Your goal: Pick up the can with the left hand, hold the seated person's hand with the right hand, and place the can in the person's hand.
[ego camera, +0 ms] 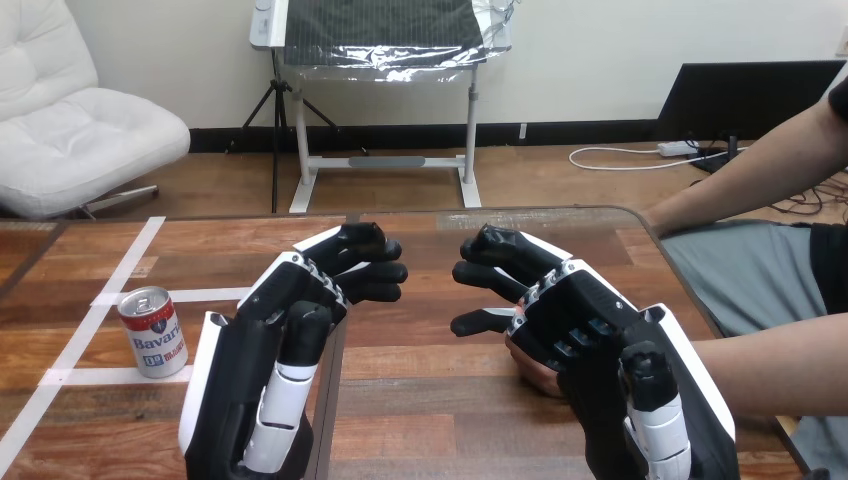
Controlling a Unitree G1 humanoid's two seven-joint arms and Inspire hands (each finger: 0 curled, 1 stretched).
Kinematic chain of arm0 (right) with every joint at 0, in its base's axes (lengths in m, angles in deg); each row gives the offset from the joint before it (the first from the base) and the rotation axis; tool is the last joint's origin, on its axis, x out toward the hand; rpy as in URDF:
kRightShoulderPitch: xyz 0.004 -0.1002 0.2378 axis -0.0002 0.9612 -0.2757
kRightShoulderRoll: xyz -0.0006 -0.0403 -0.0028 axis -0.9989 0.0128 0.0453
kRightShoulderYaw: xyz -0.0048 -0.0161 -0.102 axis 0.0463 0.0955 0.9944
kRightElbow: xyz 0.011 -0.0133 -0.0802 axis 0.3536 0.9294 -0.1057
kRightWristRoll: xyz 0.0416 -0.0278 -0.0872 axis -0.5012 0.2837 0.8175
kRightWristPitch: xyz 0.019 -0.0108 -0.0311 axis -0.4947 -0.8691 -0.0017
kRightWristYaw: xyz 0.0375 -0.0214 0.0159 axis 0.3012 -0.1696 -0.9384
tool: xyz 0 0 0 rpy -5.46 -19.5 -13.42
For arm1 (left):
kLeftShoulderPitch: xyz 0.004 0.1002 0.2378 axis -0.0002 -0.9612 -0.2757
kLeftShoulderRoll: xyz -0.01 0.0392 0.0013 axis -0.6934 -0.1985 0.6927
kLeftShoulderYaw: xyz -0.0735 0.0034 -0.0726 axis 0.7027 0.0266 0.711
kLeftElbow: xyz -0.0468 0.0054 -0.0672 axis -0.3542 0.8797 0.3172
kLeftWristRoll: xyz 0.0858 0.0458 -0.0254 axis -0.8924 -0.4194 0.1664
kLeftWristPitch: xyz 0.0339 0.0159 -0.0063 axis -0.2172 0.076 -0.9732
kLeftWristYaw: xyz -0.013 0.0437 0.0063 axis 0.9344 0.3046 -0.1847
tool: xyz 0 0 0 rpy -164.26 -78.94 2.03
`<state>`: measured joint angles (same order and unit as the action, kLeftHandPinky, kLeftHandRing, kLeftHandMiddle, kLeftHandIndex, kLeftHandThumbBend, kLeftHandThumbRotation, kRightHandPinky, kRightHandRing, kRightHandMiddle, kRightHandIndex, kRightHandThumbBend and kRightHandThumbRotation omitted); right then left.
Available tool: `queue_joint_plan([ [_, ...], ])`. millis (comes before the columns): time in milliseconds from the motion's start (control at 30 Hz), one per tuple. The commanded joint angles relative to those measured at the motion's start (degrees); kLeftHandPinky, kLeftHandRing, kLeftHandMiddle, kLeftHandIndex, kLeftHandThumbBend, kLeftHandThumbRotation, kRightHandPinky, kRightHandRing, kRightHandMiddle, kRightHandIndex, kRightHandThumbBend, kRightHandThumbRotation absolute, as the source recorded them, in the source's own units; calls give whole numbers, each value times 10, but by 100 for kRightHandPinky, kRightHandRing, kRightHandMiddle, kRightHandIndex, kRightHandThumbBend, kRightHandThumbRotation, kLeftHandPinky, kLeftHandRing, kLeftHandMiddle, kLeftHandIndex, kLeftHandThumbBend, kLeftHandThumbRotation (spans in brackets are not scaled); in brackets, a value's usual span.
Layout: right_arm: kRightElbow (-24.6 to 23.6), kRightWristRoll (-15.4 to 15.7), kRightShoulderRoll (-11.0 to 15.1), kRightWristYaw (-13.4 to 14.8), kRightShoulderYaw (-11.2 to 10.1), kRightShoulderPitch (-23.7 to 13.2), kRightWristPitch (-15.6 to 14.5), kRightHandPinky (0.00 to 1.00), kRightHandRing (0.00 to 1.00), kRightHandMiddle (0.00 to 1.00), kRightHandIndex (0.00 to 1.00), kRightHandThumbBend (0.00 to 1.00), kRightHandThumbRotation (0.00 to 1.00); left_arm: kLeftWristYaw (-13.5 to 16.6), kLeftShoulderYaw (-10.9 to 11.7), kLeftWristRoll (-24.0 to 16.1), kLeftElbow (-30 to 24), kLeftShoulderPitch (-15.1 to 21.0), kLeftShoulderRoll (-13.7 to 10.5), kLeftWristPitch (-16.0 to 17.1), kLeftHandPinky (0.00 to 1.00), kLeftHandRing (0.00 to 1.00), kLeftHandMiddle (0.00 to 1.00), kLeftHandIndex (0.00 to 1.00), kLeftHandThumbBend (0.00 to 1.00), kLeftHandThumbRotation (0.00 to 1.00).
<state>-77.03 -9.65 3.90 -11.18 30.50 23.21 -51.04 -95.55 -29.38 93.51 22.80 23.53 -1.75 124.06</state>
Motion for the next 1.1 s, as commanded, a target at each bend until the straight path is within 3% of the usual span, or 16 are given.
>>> queue_joint_plan([
  [0, -22, -12, 3, -3, -4, -20, -5, 69, 84, 85, 82, 79, 87, -9, 1, 3, -26, 14, 7, -4, 67, 70, 72, 73, 57, 82],
  [367, -21, -7, 1, -4, -5, -22, -3, 70, 85, 85, 82, 79, 86, 4, 36, -52, -14, 27, 1, 4, 75, 77, 79, 79, 59, 86],
  [600, -20, -4, 0, -4, -7, -22, 0, 69, 84, 85, 82, 79, 87, 41, 81, -128, -18, 41, 1, 1, 79, 79, 80, 81, 63, 92],
  [800, -20, -3, 1, -4, -8, -22, 0, 69, 84, 85, 82, 79, 87, 65, 114, -159, -19, 59, -5, -2, 86, 82, 82, 82, 67, 96],
  [1067, -18, -4, 1, -5, -9, -23, 2, 68, 84, 85, 81, 78, 86, 100, 155, -194, -18, 85, -12, -9, 82, 83, 84, 83, 72, 97],
])
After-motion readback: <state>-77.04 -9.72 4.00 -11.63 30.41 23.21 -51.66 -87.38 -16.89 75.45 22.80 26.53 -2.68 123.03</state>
